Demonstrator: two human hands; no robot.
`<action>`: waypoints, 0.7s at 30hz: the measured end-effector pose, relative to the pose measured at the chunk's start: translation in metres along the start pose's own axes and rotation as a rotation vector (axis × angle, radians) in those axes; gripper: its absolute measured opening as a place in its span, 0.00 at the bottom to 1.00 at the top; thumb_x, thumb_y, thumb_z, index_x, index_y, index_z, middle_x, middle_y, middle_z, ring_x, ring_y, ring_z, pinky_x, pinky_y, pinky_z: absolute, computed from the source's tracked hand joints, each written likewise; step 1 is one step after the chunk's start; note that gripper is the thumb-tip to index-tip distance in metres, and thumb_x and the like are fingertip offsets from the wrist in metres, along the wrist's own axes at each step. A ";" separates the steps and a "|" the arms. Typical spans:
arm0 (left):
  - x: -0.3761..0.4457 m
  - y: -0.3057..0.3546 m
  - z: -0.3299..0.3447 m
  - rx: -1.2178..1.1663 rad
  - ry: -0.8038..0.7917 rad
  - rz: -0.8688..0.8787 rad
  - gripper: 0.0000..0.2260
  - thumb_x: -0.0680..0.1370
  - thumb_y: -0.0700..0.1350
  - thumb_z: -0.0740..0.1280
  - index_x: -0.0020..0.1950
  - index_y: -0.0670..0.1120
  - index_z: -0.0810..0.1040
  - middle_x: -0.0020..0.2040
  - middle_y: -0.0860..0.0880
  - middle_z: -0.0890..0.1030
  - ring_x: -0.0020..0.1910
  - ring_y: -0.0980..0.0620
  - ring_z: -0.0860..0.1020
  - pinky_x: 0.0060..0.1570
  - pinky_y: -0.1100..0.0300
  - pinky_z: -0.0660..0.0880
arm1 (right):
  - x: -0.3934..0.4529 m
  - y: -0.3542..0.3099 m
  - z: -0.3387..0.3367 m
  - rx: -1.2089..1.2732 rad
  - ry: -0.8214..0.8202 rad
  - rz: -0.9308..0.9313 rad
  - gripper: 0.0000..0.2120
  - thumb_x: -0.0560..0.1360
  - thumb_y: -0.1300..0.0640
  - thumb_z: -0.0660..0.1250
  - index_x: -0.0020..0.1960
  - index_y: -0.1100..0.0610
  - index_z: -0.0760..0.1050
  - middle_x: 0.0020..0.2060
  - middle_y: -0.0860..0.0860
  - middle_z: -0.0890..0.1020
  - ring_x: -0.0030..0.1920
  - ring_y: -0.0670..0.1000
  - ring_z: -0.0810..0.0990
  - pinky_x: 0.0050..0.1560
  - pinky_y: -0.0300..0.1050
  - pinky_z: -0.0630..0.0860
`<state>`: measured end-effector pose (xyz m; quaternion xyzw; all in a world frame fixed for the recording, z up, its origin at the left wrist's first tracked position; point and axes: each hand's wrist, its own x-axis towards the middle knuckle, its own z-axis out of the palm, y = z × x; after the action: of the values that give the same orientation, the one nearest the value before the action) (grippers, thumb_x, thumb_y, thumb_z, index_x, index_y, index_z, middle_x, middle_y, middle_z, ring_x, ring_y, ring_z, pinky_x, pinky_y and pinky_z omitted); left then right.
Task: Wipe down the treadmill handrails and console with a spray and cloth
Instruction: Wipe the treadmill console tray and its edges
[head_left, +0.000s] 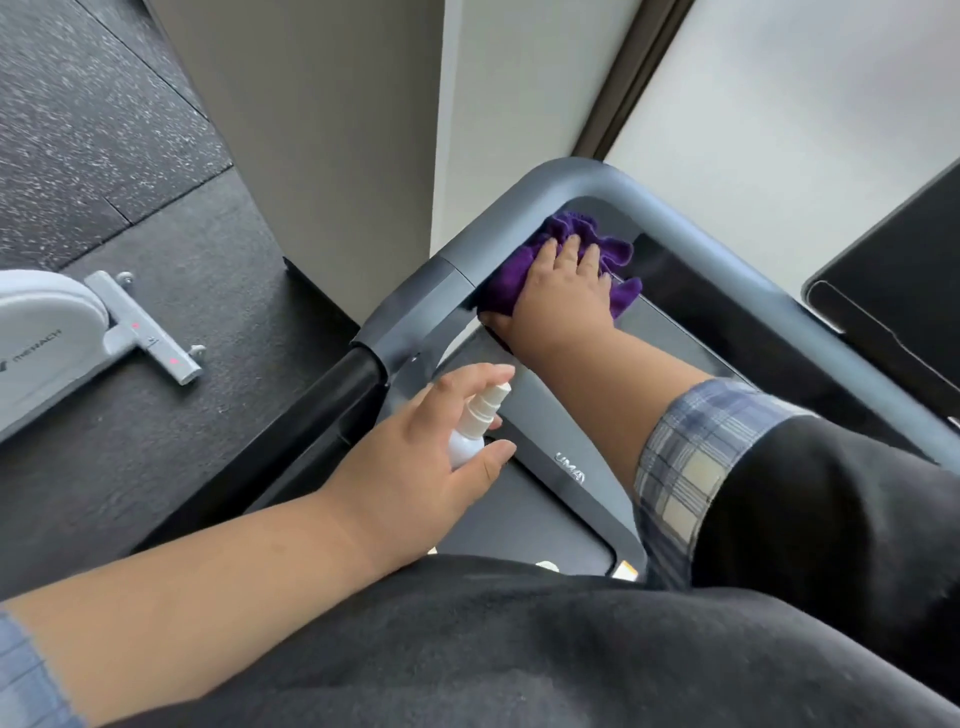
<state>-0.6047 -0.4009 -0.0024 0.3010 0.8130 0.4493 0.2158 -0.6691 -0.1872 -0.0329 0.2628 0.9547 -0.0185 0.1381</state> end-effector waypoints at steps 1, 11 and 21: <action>-0.001 -0.001 0.001 0.007 0.000 -0.003 0.24 0.76 0.56 0.68 0.68 0.71 0.63 0.55 0.63 0.76 0.54 0.68 0.75 0.50 0.79 0.65 | 0.002 -0.003 0.002 -0.004 0.013 0.000 0.55 0.72 0.27 0.62 0.81 0.62 0.44 0.80 0.62 0.49 0.79 0.65 0.47 0.77 0.63 0.52; 0.007 0.015 0.009 0.058 -0.034 0.047 0.25 0.75 0.58 0.67 0.67 0.74 0.61 0.54 0.65 0.77 0.54 0.66 0.75 0.51 0.79 0.65 | -0.045 0.059 0.018 -0.017 0.015 -0.324 0.43 0.77 0.42 0.65 0.82 0.54 0.45 0.81 0.53 0.51 0.81 0.57 0.46 0.79 0.56 0.50; -0.001 0.005 0.002 0.072 -0.028 0.004 0.25 0.75 0.57 0.67 0.65 0.77 0.60 0.54 0.66 0.76 0.56 0.68 0.75 0.50 0.80 0.64 | -0.004 0.019 0.004 0.055 0.031 -0.062 0.58 0.67 0.20 0.54 0.81 0.59 0.46 0.81 0.60 0.50 0.80 0.64 0.46 0.77 0.64 0.50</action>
<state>-0.6014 -0.3988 0.0008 0.3166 0.8250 0.4157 0.2154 -0.6550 -0.1731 -0.0351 0.2369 0.9636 -0.0451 0.1154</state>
